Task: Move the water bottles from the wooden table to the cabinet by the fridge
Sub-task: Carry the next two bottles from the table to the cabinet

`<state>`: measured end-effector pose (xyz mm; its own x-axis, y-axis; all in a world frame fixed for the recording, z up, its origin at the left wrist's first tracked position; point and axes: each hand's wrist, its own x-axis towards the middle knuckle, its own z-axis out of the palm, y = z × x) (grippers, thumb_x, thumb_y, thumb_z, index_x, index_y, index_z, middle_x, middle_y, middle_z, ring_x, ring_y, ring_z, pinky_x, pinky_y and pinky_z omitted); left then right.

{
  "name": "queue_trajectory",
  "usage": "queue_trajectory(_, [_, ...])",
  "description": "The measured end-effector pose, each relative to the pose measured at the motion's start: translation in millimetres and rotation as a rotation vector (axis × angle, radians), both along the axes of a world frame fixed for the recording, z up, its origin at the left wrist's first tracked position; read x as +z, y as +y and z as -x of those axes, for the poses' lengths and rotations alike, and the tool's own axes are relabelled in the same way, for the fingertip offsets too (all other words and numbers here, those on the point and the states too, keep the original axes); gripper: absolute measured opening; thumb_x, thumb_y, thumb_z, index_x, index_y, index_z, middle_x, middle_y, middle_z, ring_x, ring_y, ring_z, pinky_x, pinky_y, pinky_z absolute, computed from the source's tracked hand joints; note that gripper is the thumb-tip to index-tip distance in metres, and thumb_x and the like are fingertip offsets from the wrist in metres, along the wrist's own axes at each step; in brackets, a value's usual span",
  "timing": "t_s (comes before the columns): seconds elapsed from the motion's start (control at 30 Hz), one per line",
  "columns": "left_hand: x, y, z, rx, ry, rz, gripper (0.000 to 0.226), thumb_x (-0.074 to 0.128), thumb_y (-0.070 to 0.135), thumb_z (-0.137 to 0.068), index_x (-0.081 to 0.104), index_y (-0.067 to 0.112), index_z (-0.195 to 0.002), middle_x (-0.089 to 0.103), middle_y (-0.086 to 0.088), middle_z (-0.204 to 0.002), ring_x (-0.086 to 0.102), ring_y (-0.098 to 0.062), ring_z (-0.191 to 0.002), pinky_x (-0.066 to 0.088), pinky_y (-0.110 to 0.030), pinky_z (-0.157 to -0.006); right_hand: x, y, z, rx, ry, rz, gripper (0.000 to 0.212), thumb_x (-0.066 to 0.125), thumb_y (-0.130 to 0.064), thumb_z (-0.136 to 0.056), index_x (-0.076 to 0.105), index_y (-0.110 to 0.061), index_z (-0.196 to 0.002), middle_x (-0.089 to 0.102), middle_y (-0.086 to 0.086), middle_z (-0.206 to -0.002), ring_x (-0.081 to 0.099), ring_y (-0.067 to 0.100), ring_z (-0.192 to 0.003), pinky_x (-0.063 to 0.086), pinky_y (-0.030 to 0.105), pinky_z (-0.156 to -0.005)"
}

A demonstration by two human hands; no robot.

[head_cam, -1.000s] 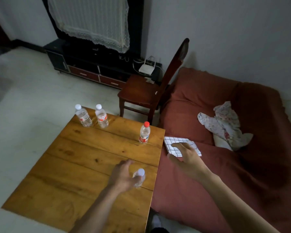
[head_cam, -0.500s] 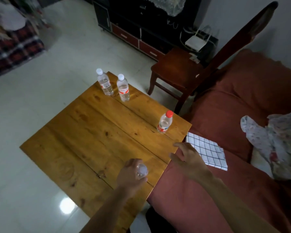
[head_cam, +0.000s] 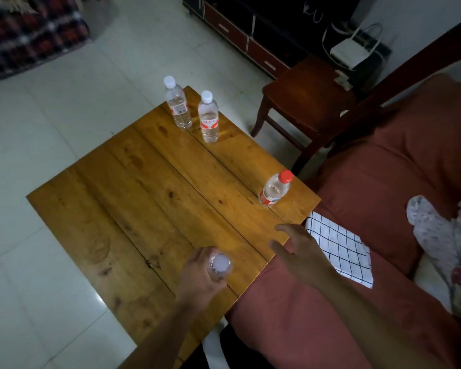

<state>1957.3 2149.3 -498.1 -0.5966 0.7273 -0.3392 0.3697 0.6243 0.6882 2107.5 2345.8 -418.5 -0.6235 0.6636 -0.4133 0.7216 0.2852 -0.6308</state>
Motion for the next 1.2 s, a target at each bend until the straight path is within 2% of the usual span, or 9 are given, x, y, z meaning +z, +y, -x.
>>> queue_trajectory(0.13, [4, 21, 10, 0.044, 0.030, -0.042, 0.059, 0.085, 0.024, -0.064, 0.062, 0.018, -0.118, 0.058, 0.009, -0.107, 0.058, -0.006, -0.088, 0.043, -0.006, -0.064, 0, 17, 2, -0.010, 0.010, -0.009, 0.044, 0.061, -0.038, -0.092, 0.054, -0.022, -0.133, 0.050, -0.003, -0.136, 0.046, 0.006, -0.118, 0.036, 0.015, -0.085])
queue_trajectory(0.27, [9, 48, 23, 0.059, 0.054, -0.125, 0.063, 0.084, 0.023, -0.062, 0.059, 0.026, -0.120, 0.058, 0.008, -0.111, 0.059, -0.008, -0.094, 0.054, -0.020, -0.070, 1, 33, 1, -0.038, 0.024, -0.027, 0.042, 0.063, -0.036, -0.092, 0.055, -0.022, -0.131, 0.054, -0.005, -0.128, 0.048, 0.003, -0.104, 0.034, 0.004, -0.076])
queue_trajectory(0.4, [10, 85, 38, 0.075, 0.128, -0.176, 0.066, 0.087, 0.018, -0.059, 0.061, 0.021, -0.120, 0.059, 0.007, -0.111, 0.056, -0.007, -0.095, 0.039, -0.006, -0.067, -2, 51, 2, -0.055, 0.052, -0.041, 0.040, 0.063, -0.033, -0.092, 0.057, -0.020, -0.129, 0.054, -0.007, -0.119, 0.049, 0.002, -0.094, 0.035, 0.003, -0.075])
queue_trajectory(0.47, [6, 99, 46, 0.044, 0.158, -0.205, 0.066, 0.089, 0.015, -0.057, 0.063, 0.016, -0.118, 0.061, 0.004, -0.109, 0.055, -0.008, -0.092, 0.036, -0.005, -0.067, -5, 58, 4, -0.062, 0.060, -0.051, 0.038, 0.063, -0.032, -0.092, 0.057, -0.021, -0.129, 0.052, -0.009, -0.117, 0.049, 0.003, -0.091, 0.034, 0.003, -0.073])
queue_trajectory(0.6, [-8, 117, 57, -0.002, 0.186, -0.209, 0.066, 0.088, 0.013, -0.057, 0.063, 0.012, -0.118, 0.062, -0.001, -0.109, 0.058, -0.015, -0.092, 0.044, -0.017, -0.069, -15, 67, 8, -0.077, 0.086, -0.040, 0.038, 0.062, -0.031, -0.093, 0.056, -0.023, -0.129, 0.048, -0.012, -0.116, 0.048, 0.004, -0.083, 0.035, 0.006, -0.069])
queue_trajectory(0.8, [-21, 123, 56, -0.024, 0.198, -0.231, 0.066, 0.088, 0.015, -0.058, 0.061, 0.014, -0.118, 0.059, 0.001, -0.107, 0.057, -0.015, -0.091, 0.054, -0.029, -0.068, -26, 71, 11, -0.069, 0.078, -0.017, 0.041, 0.063, -0.033, -0.092, 0.053, -0.025, -0.131, 0.046, -0.014, -0.119, 0.052, 0.010, -0.102, 0.037, 0.013, -0.076])
queue_trajectory(0.93, [-23, 123, 54, -0.015, 0.197, -0.239, 0.066, 0.089, 0.020, -0.062, 0.060, 0.015, -0.121, 0.059, 0.001, -0.109, 0.057, -0.014, -0.093, 0.051, -0.024, -0.068, -33, 75, 15, -0.076, 0.056, 0.007, 0.044, 0.064, -0.035, -0.091, 0.051, -0.027, -0.132, 0.048, -0.006, -0.128, 0.044, 0.006, -0.112, 0.038, 0.020, -0.083])
queue_trajectory(1.07, [-29, 119, 55, -0.034, 0.172, -0.247, 0.069, 0.090, 0.024, -0.061, 0.058, 0.021, -0.122, 0.058, 0.004, -0.114, 0.058, -0.013, -0.099, 0.057, -0.027, -0.071, -46, 80, 25, -0.153, 0.076, 0.026, 0.062, 0.070, -0.033, -0.085, 0.042, -0.027, -0.140, 0.048, 0.000, -0.134, 0.046, 0.015, -0.119, 0.040, 0.028, -0.085])
queue_trajectory(1.2, [-32, 116, 55, -0.002, 0.151, -0.262, 0.072, 0.092, 0.025, -0.058, 0.060, 0.020, -0.122, 0.060, 0.005, -0.114, 0.059, -0.008, -0.099, 0.057, -0.023, -0.072, -61, 79, 37, -0.276, 0.171, 0.015, 0.080, 0.080, -0.030, -0.076, 0.036, -0.028, -0.142, 0.046, -0.009, -0.135, 0.047, 0.015, -0.123, 0.048, 0.036, -0.091])
